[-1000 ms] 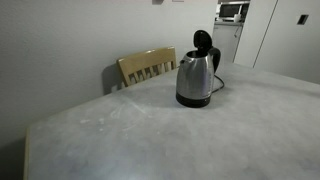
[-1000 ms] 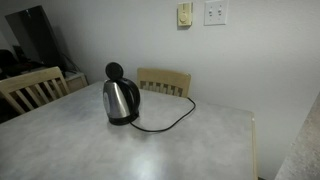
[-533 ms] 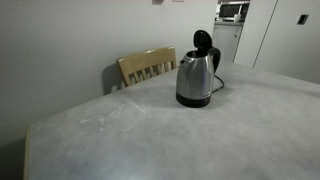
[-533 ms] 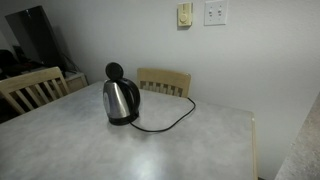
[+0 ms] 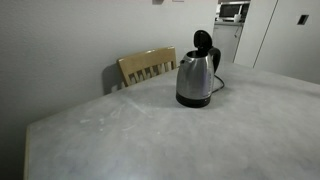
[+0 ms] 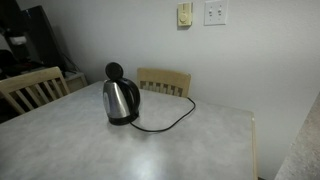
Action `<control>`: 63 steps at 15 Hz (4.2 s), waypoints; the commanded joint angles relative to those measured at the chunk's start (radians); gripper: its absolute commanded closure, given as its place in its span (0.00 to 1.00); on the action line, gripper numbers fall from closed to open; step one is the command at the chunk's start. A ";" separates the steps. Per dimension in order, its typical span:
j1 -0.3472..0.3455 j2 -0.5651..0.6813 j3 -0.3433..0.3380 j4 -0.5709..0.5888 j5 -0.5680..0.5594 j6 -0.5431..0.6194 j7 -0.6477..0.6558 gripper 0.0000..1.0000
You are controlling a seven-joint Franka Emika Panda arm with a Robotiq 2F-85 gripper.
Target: Close the kettle lid
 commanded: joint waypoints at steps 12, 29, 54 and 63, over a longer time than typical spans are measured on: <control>-0.023 0.391 0.081 0.359 -0.022 -0.070 -0.211 0.00; -0.057 0.620 0.116 0.515 0.247 -0.003 -0.152 0.88; -0.067 0.996 0.213 0.915 0.071 -0.094 0.511 1.00; -0.033 1.039 0.239 0.964 0.017 -0.084 0.490 1.00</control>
